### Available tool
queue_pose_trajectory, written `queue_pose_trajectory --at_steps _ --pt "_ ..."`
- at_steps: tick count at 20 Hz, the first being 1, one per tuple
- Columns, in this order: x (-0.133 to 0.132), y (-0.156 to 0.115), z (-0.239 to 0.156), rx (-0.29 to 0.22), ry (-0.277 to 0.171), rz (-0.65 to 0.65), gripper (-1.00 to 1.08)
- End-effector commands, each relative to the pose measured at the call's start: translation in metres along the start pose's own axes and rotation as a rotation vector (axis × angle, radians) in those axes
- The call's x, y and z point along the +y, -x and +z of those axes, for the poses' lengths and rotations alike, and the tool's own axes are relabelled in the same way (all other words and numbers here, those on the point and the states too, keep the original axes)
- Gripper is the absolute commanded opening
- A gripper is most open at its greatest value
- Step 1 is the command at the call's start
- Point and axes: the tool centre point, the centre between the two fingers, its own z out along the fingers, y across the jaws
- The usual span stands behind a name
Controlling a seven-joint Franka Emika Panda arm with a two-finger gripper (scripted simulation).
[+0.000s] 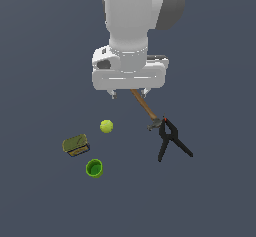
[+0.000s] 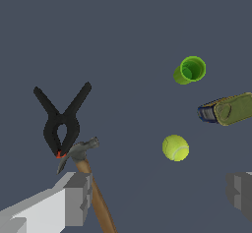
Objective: Pick up a designated object from a clutter of objects.
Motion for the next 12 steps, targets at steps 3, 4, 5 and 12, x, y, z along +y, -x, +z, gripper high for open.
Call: queue_pose_trajectory --at_steps 3,4,5,12 --pt "0.015 0.000 0.029 -0.004 -0.003 -0.008 1.00" --pt "0.019 0.001 0.037 -0.005 -0.003 -0.010 1.00" --pt "0.023 0.002 0.045 -0.007 -0.004 -0.013 1.00" --pt "0.061 0.016 0.118 -0.016 -0.004 -0.033 1.00"
